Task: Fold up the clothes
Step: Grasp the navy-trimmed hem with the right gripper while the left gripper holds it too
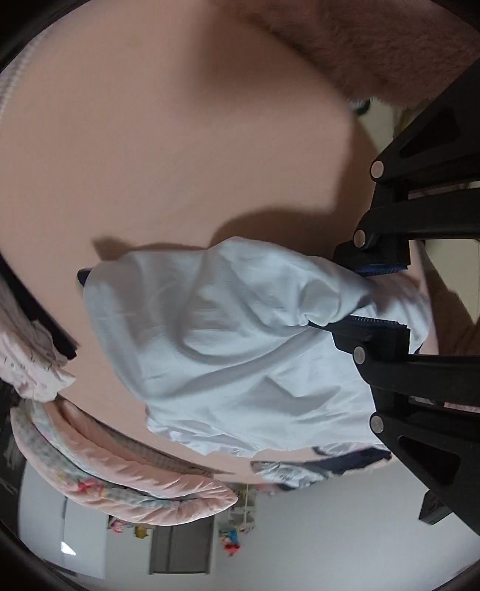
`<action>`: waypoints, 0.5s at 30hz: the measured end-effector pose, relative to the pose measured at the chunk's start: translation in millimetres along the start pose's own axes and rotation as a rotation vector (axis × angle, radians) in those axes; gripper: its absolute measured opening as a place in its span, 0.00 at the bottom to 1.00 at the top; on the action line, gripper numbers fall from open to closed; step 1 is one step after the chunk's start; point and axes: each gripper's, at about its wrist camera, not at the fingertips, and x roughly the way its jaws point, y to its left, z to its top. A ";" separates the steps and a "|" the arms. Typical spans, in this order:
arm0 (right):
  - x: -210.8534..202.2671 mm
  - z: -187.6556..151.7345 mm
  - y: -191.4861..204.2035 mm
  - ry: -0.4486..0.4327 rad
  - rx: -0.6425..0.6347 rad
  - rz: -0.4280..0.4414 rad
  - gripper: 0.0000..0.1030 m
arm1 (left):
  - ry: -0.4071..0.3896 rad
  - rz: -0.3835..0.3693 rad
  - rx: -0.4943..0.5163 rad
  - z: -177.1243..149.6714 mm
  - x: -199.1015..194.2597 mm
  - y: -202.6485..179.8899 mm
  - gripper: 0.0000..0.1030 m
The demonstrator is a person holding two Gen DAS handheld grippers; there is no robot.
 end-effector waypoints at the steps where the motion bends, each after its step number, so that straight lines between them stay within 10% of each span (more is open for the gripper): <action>1: -5.4 -1.6 6.4 -0.009 -0.033 -0.006 0.21 | 0.014 -0.007 -0.030 -0.7 3.4 3.7 0.06; 6: -33.8 -6.7 20.7 -0.110 -0.104 -0.004 0.45 | 0.060 0.005 -0.095 -13.5 10.6 10.3 0.14; 11: -22.5 -1.4 26.2 -0.117 -0.201 -0.111 0.48 | 0.104 -0.010 -0.149 -29.0 22.4 9.5 0.51; 15: 8.6 -2.7 23.6 -0.034 -0.268 -0.125 0.48 | 0.138 -0.062 -0.163 -38.2 29.9 2.6 0.51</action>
